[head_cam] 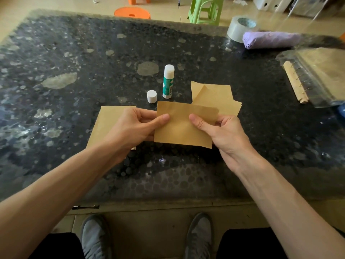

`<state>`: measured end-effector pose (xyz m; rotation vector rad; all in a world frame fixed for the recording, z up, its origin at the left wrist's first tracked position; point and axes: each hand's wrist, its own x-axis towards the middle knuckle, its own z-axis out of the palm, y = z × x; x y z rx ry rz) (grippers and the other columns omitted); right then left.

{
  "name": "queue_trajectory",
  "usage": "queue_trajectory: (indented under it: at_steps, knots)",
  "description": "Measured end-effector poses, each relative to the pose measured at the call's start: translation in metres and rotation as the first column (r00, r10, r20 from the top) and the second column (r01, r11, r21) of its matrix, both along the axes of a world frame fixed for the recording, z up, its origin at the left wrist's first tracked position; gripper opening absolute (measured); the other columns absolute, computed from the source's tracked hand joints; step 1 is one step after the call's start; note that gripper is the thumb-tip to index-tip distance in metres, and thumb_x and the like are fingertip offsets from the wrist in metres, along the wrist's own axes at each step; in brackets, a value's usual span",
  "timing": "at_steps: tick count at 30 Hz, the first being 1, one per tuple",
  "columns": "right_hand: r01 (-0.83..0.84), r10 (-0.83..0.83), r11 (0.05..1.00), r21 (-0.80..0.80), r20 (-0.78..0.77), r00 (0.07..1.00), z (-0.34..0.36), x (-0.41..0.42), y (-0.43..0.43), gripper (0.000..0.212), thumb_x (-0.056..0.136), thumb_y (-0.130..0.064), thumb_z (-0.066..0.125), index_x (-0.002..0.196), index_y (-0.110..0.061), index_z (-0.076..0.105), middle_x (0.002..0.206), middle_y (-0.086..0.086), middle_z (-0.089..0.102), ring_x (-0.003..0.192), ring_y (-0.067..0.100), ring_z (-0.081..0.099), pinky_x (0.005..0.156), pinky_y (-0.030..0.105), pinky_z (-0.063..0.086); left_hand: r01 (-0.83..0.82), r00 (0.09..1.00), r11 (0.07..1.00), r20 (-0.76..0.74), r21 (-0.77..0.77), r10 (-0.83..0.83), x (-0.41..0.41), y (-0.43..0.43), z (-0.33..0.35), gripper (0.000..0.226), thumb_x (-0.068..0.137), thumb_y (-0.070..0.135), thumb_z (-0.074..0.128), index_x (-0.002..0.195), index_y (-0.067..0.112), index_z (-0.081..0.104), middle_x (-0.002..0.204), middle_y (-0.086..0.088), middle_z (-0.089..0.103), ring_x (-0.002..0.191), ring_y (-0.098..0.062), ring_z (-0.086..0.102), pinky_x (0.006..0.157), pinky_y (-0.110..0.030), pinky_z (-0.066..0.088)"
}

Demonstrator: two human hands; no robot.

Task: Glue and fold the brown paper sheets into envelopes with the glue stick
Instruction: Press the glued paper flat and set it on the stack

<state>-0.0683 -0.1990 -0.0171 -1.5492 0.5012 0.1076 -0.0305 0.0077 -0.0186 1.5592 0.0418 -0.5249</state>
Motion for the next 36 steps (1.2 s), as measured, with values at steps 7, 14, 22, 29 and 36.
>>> queue_trajectory:
  at_steps: [7, 14, 22, 29, 36]
  knots:
    - [0.014, -0.014, 1.0, 0.014, 0.0, 1.0, 0.0, 0.001, -0.005, 0.021, 0.079, -0.032, 0.087, 0.096, -0.022, 0.08, 0.094, -0.012, 0.081, 0.088, 0.001, 0.075, 0.085, 0.03, 0.06, -0.009, 1.0, 1.0, -0.005, 0.002, 0.009, 0.003, 0.004, 0.001, 0.017, 0.094, 0.022, 0.07, 0.105, 0.013, 0.078, 0.099, -0.004, 0.081, 0.092, -0.018, 0.078, 0.073, -0.023, 0.062]
    - [-0.014, 0.015, 0.999, 0.041, -0.028, 0.999, 0.004, 0.002, -0.011, 0.027, 0.079, -0.03, 0.085, 0.105, -0.022, 0.08, 0.1, -0.01, 0.081, 0.094, 0.005, 0.076, 0.091, 0.033, 0.059, -0.021, 1.0, 1.0, 0.01, 0.0, 0.021, 0.003, 0.004, 0.001, 0.017, 0.094, 0.022, 0.071, 0.106, 0.012, 0.078, 0.098, -0.005, 0.081, 0.091, -0.018, 0.078, 0.072, -0.022, 0.061]
    - [-0.03, 0.031, 0.999, 0.012, -0.019, 0.999, 0.004, 0.002, -0.016, 0.027, 0.08, -0.028, 0.084, 0.105, -0.021, 0.079, 0.1, -0.008, 0.081, 0.094, 0.006, 0.076, 0.083, 0.03, 0.06, -0.02, 1.0, 1.0, 0.017, 0.0, 0.02, 0.006, 0.006, 0.0, 0.024, 0.094, 0.025, 0.071, 0.112, 0.01, 0.077, 0.101, -0.005, 0.081, 0.094, -0.019, 0.078, 0.076, -0.024, 0.062]
    - [-0.055, 0.056, 0.998, 0.025, -0.022, 0.998, 0.005, 0.002, -0.015, 0.039, 0.071, -0.031, 0.086, 0.108, -0.021, 0.079, 0.102, -0.007, 0.081, 0.096, 0.007, 0.076, 0.09, 0.034, 0.06, -0.021, 1.0, 1.0, 0.011, -0.007, 0.022, 0.006, 0.007, 0.002, 0.025, 0.093, 0.026, 0.072, 0.112, 0.01, 0.077, 0.102, -0.004, 0.081, 0.095, -0.018, 0.078, 0.079, -0.026, 0.063]
    - [-0.067, 0.067, 0.997, 0.04, -0.005, 0.998, 0.002, 0.0, -0.007, 0.029, 0.074, -0.029, 0.089, 0.099, -0.025, 0.077, 0.099, -0.01, 0.081, 0.094, 0.005, 0.076, 0.091, 0.033, 0.06, -0.019, 1.0, 1.0, 0.015, -0.006, 0.019, 0.003, 0.004, 0.002, 0.025, 0.093, 0.028, 0.072, 0.111, 0.011, 0.078, 0.102, -0.003, 0.081, 0.095, -0.017, 0.078, 0.077, -0.024, 0.062]
